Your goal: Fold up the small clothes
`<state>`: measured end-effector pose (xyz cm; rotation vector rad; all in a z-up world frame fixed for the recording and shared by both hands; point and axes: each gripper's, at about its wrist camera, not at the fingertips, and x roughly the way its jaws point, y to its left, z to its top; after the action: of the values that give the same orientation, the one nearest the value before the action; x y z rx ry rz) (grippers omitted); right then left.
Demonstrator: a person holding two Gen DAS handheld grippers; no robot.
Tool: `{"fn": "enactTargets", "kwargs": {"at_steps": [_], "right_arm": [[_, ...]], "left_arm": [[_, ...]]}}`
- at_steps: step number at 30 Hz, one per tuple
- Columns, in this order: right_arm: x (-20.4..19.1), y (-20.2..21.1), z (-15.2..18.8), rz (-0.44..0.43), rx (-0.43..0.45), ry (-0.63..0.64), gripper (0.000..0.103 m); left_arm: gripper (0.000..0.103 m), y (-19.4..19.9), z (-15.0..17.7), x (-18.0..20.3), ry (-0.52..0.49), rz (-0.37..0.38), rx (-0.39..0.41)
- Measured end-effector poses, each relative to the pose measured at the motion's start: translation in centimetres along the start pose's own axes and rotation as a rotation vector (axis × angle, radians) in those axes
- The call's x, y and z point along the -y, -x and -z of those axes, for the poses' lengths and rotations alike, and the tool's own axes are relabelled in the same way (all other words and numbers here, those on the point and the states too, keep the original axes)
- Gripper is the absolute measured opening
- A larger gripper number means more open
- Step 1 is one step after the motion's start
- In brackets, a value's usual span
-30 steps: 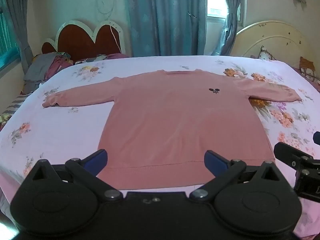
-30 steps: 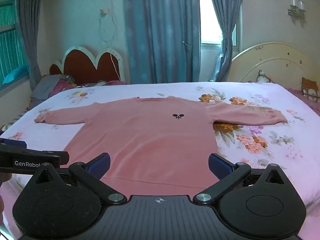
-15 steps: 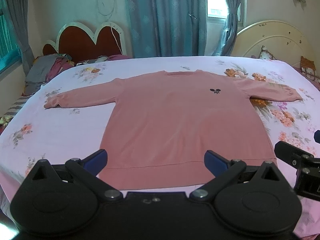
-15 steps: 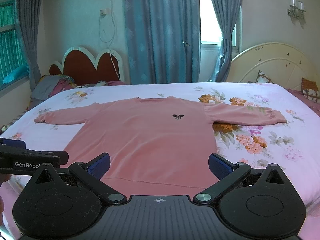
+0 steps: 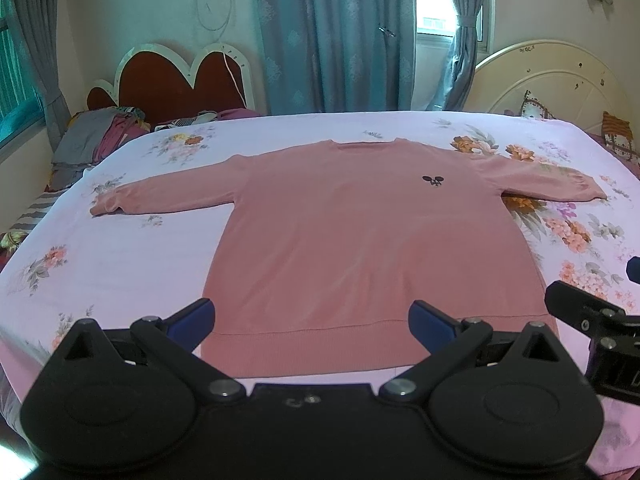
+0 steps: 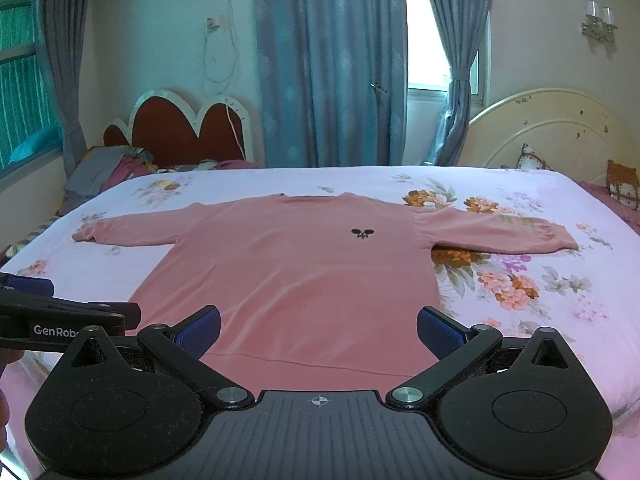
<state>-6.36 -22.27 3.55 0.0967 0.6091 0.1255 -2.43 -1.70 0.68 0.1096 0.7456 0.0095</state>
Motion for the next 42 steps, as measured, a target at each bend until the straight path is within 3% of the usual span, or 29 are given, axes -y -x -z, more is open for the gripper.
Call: {"fn": "enactTargets", "kwargs": {"at_steps": [42], "right_arm": [[0.7, -0.8, 0.3, 0.008, -0.006, -0.012, 0.103]], "left_arm": [[0.103, -1.2, -0.3, 0.1, -0.007, 0.009, -0.025]]}}
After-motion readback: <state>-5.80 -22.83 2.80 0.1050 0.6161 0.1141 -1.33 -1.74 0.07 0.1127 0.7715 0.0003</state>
